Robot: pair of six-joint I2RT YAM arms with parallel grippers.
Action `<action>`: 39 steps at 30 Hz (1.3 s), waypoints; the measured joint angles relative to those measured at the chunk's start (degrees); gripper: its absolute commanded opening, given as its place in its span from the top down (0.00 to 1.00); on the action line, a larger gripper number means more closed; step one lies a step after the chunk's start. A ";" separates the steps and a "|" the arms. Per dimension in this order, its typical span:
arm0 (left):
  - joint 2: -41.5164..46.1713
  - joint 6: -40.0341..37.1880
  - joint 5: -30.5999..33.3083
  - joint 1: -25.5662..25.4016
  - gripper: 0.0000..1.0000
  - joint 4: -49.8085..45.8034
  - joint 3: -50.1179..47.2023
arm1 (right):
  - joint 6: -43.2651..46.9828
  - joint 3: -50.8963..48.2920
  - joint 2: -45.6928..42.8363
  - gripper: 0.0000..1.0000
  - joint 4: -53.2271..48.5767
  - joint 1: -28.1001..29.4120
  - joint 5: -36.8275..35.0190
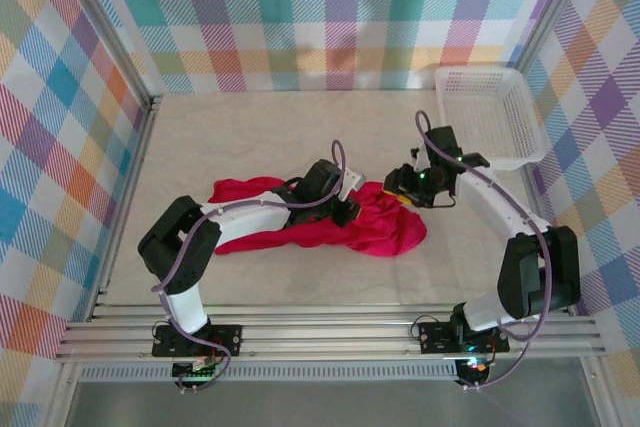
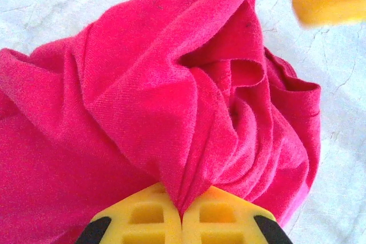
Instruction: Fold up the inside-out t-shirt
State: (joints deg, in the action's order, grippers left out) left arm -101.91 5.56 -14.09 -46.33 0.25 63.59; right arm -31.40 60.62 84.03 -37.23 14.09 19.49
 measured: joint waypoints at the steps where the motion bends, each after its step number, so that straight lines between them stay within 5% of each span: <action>1: 0.00 0.02 0.00 0.00 1.00 -0.04 0.02 | -0.04 -0.83 0.02 0.58 -0.15 0.31 -0.28; 8: -0.04 0.63 -0.04 0.00 1.00 -0.26 0.13 | -0.90 -1.33 3.89 0.58 2.14 0.90 -0.70; 9: -0.04 0.66 -0.02 0.00 1.00 -0.28 0.13 | -1.03 -0.94 5.14 0.66 2.51 0.92 -0.74; 11: -0.04 0.66 0.00 0.00 1.00 -0.33 0.13 | -1.01 1.07 8.92 0.98 2.93 0.90 -0.94; 12: -0.04 0.63 0.02 0.00 1.00 -0.35 0.13 | -0.90 2.25 10.40 1.00 2.82 0.90 -0.96; 18: -0.04 0.46 0.11 0.68 1.00 -2.38 0.13 | 2.01 11.89 9.97 1.00 -3.41 0.00 -1.36; 23: -0.04 0.37 -1.68 3.89 1.00 -0.26 0.13 | 4.98 18.34 -0.15 1.00 -10.86 -8.26 3.13; 32: 0.83 -0.02 -5.60 6.64 0.99 4.02 0.00 | 6.16 14.60 -3.43 1.00 -13.14 -17.29 13.42; 35: 0.83 -0.02 -5.51 6.67 0.90 2.38 -1.31 | 5.09 9.62 -1.07 1.00 -9.27 -16.68 15.78; 39: 0.83 -0.48 -4.09 6.27 0.63 -0.46 -2.58 | 3.32 4.52 2.67 1.00 -4.48 -14.56 17.18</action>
State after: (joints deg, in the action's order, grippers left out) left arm -101.08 5.08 -18.17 -40.05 -0.21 61.01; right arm -28.08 65.14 86.70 -41.71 -0.47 36.67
